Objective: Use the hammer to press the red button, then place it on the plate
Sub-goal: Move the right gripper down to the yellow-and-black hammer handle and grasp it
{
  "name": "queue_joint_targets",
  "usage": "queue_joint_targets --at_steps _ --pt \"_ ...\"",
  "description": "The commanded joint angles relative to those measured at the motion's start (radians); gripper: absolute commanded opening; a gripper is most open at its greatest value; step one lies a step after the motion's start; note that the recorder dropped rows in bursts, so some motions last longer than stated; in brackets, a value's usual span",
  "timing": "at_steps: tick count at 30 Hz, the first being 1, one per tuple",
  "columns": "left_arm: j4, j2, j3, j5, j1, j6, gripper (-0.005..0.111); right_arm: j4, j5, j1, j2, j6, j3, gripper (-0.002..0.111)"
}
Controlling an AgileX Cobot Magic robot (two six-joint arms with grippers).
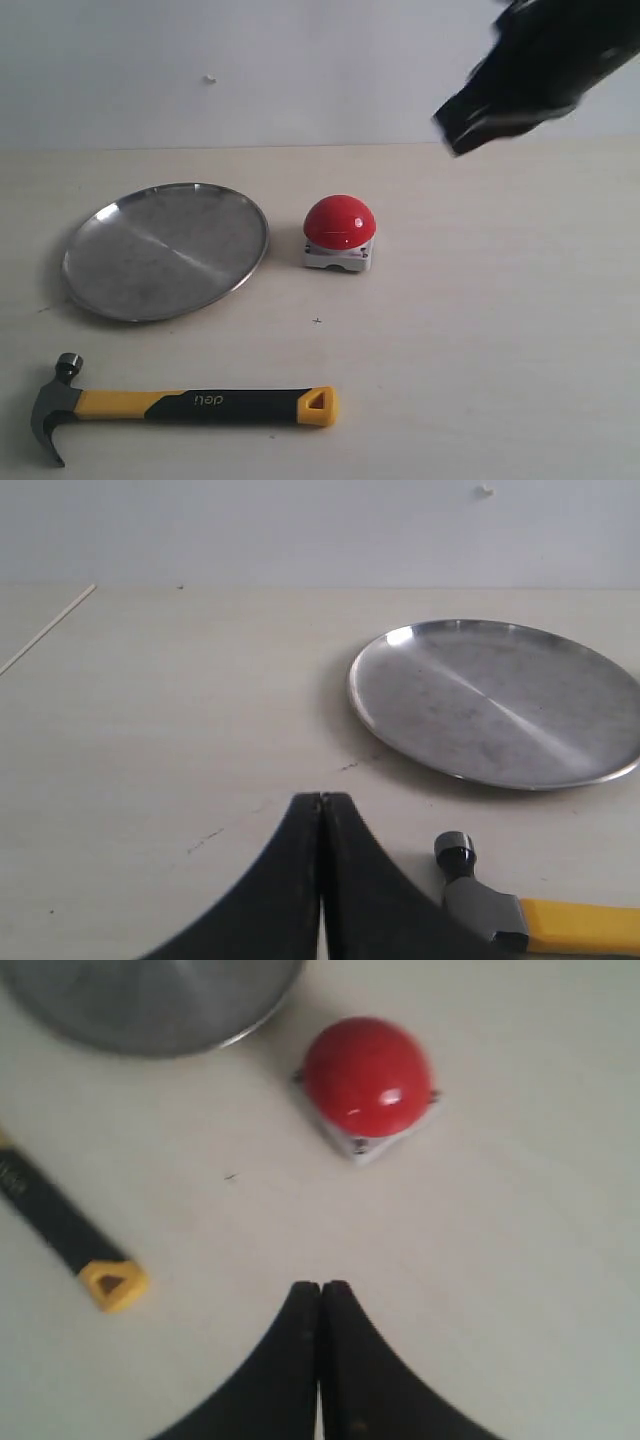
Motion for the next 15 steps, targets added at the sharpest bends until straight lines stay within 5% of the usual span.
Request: queue_joint_targets --at_steps 1,9,15 --pt "0.000 -0.006 0.000 -0.004 0.002 0.001 0.000 -0.033 0.005 0.228 0.177 -0.132 -0.013 0.000" --pt "0.000 -0.006 0.000 -0.004 0.002 0.001 0.000 -0.123 0.184 0.534 0.488 -0.077 -0.257 0.000" --pt "0.000 -0.006 0.000 -0.004 0.002 0.001 0.000 -0.164 0.268 0.627 0.686 -0.103 -0.545 0.000"
